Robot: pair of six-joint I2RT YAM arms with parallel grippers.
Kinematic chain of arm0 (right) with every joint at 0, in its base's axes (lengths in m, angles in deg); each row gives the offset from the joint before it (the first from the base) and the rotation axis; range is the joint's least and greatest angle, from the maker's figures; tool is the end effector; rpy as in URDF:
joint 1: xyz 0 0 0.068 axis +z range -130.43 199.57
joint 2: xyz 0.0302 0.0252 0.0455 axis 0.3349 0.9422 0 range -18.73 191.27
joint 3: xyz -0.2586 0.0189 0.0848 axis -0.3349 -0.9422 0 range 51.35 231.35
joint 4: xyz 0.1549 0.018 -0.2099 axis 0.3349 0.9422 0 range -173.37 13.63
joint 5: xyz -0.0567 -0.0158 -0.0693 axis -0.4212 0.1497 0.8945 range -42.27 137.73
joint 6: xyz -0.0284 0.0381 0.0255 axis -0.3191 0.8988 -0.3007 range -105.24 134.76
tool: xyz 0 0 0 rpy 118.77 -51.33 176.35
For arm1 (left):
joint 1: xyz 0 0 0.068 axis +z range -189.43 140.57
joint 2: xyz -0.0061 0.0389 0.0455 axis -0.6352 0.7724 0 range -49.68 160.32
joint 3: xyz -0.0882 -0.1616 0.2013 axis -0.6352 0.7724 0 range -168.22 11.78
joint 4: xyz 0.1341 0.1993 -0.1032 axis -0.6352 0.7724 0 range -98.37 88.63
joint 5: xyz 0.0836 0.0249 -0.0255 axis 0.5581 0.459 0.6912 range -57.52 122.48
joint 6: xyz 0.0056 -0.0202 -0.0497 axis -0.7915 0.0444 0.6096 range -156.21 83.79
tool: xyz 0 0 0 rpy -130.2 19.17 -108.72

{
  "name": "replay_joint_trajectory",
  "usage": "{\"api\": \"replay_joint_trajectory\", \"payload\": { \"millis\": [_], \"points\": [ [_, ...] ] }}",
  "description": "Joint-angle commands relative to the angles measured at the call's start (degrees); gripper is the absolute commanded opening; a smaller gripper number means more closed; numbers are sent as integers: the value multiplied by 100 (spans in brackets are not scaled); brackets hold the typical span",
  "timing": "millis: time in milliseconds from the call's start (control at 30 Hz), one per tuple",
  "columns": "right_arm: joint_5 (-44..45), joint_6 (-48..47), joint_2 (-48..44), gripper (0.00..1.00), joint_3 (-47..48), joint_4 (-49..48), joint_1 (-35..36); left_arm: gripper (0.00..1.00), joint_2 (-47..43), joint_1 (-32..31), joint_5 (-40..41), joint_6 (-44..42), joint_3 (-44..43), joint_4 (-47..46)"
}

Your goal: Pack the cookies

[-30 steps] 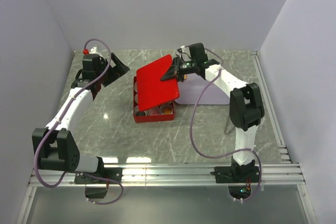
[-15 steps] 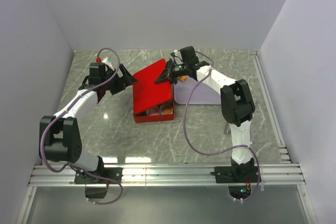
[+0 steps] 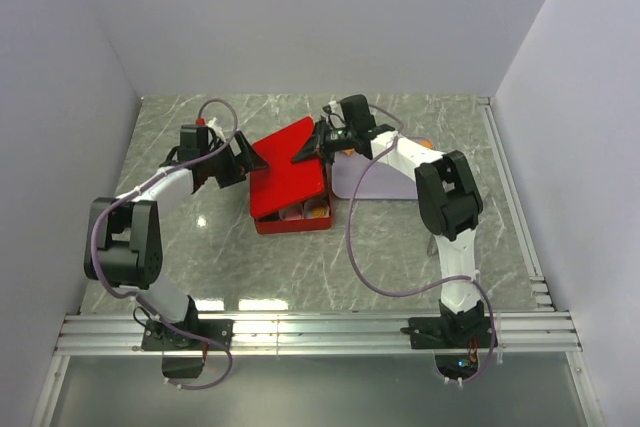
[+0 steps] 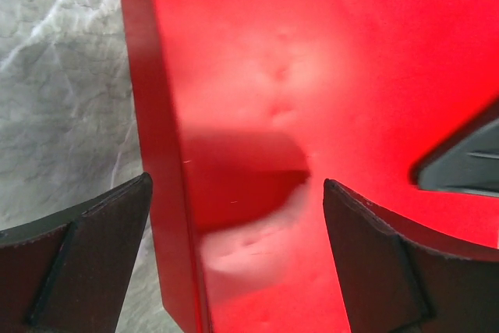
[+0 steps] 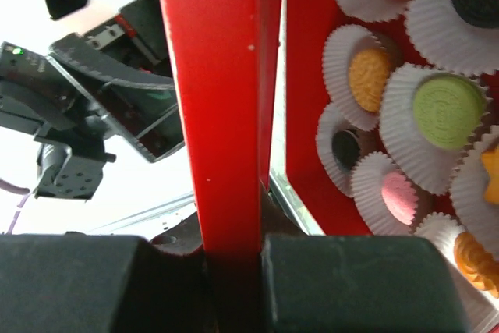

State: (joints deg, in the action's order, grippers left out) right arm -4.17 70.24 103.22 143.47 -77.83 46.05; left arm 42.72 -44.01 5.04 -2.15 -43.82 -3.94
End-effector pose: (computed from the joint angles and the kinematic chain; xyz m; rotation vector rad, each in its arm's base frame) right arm 0.4175 0.2394 0.2121 0.0170 2.4988 1.7110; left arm 0.3402 -0.0437 0.2089 -0.3452 2.3295 -0.8902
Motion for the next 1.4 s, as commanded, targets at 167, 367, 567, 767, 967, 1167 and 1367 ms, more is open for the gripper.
{"api": "replay_joint_trajectory", "payload": {
  "millis": [167, 367, 567, 767, 967, 1167, 1367],
  "points": [
    [22, -178, 57, 0, -124, -203, 68, 92, 278, -17, -499, -23, -39, -390],
    [-5, -284, 83, 0, -168, -141, 50, 89, 322, -25, -604, 100, 31, -399],
    [-4, -450, 136, 0, -133, 52, 33, 88, 278, -69, -456, 57, -136, -259],
    [136, -767, 180, 12, -80, 473, -20, 85, 454, -219, -131, -5, -470, 225],
    [268, -1004, 66, 28, -194, 711, -143, 84, 568, -386, -33, -31, -733, 410],
    [452, -1276, -75, 42, -264, 1080, -231, 84, 647, -518, 2, 12, -909, 471],
    [777, -1750, -198, 54, -133, 1827, -363, 84, 674, -605, 169, 21, -1006, 586]
  ]
}}
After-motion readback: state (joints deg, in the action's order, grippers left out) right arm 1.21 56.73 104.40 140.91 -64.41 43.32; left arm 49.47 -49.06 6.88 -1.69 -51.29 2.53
